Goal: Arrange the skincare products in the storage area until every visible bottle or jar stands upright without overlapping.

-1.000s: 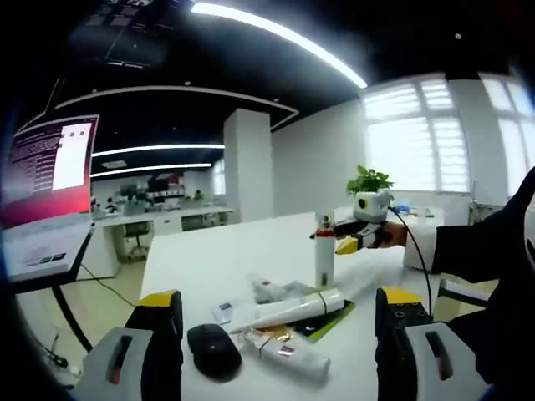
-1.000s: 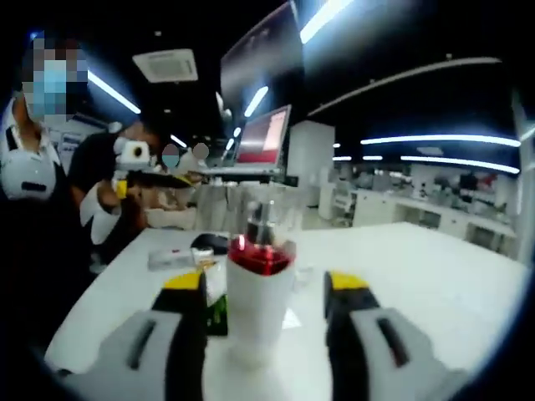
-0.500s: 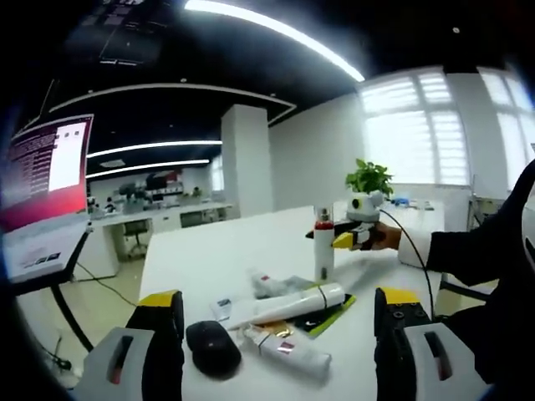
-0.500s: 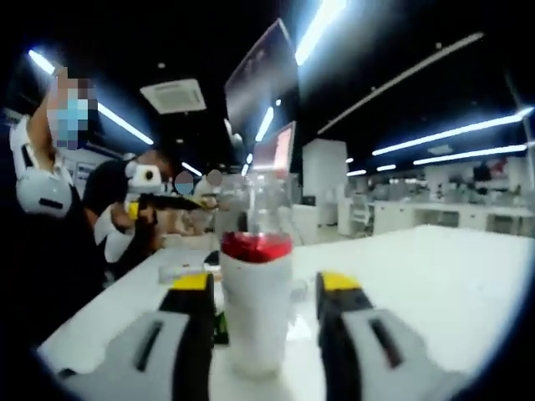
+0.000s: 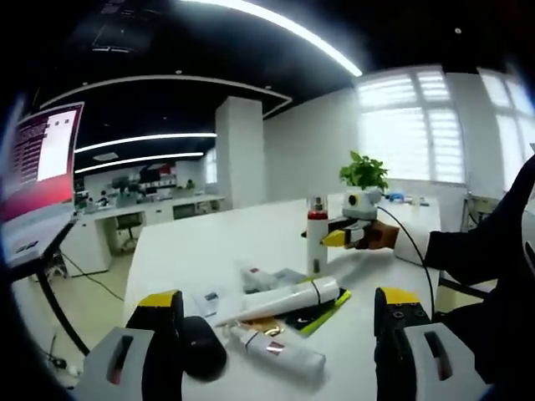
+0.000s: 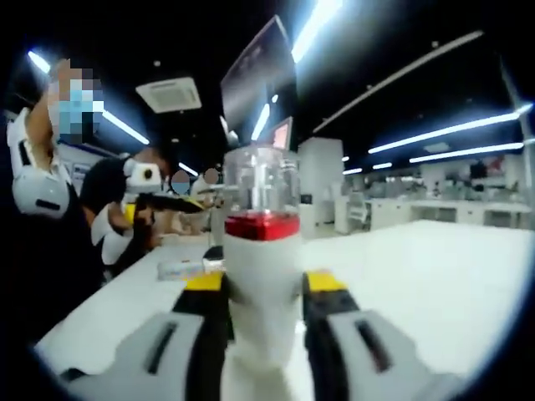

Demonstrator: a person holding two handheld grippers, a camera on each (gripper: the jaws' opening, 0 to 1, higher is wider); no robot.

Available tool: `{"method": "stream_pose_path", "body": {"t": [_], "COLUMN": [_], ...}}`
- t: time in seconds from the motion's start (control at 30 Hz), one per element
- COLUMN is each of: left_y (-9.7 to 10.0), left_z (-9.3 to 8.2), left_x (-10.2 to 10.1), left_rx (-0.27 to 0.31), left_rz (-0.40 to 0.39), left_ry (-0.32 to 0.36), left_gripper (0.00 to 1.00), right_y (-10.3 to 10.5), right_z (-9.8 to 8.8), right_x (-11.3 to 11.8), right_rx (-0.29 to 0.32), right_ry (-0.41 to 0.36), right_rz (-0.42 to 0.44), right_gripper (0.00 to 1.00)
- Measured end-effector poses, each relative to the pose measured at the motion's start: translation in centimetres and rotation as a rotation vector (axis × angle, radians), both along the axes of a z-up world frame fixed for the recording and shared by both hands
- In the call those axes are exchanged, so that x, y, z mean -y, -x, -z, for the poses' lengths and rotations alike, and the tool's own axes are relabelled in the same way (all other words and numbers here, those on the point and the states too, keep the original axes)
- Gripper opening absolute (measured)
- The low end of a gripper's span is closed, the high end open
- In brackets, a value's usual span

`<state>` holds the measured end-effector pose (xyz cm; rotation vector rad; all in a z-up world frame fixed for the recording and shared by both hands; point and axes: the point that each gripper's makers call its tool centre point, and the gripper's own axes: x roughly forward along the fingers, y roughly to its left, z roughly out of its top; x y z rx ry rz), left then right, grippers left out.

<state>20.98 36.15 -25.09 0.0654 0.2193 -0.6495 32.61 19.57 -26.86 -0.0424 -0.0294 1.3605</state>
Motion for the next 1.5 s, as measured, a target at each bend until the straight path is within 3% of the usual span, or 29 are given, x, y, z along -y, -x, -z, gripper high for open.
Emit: {"method": "stream_pose_path", "body": {"t": [0.33,0.6,1.23,1.5], "left_y": [0.1,0.3,0.0,0.0], "left_z": [-0.1,-0.5,-0.2,-0.3], "left_x": [-0.3,0.1,0.4,0.4], "left_rx": [0.0,0.024,0.018,0.022], "left_rz": [-0.004,0.014,0.02,0.017], "left_ry": [0.013,0.013,0.033,0.043], "left_gripper": [0.96,0.96,0.94,0.94], "right_y": [-0.4,-0.8,-1.3,-1.1], "right_z": [0.0,0.1,0.1,0.0], "right_x": [0.0,-0.3,0.2,0.7], "right_rx": [0.027,0.011,-0.038,-0.018], "right_ry": [0.017,0.024,0.022,0.027], "right_rz": [0.06,0.121,0.23,0.243], "right_gripper": [0.33,0.33,0.32,0.32]}}
